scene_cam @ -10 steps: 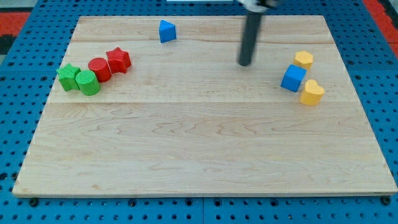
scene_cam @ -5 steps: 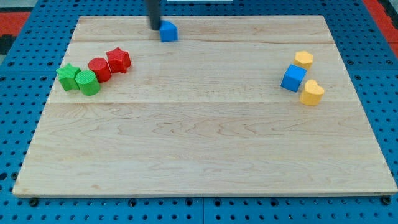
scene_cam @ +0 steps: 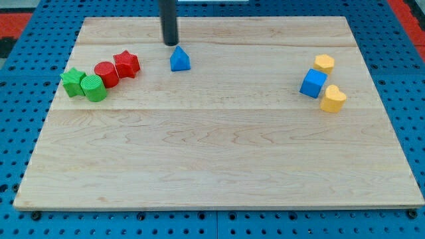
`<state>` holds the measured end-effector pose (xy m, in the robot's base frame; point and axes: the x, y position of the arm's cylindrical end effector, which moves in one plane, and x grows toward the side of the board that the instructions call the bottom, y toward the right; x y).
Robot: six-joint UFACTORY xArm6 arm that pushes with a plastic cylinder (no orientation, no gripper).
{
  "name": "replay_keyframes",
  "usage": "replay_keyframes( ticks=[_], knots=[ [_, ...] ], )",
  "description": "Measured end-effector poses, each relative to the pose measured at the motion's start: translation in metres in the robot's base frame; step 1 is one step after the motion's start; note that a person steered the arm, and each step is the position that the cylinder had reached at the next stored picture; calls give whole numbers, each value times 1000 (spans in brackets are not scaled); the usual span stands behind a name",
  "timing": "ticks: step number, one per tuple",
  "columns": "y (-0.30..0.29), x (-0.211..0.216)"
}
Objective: Slide the blue triangle to the blue cube
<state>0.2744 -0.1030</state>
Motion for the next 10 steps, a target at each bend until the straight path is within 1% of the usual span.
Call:
replay_keyframes(
  ticks=[1, 2, 3, 4, 5, 6, 7, 8, 9, 10],
  knots=[
    [10, 31],
    [118, 79],
    [208, 83],
    [183, 92],
    [100, 87],
    [59, 110],
    [69, 151],
    [138, 147],
    [155, 146],
    [141, 127]
  ],
)
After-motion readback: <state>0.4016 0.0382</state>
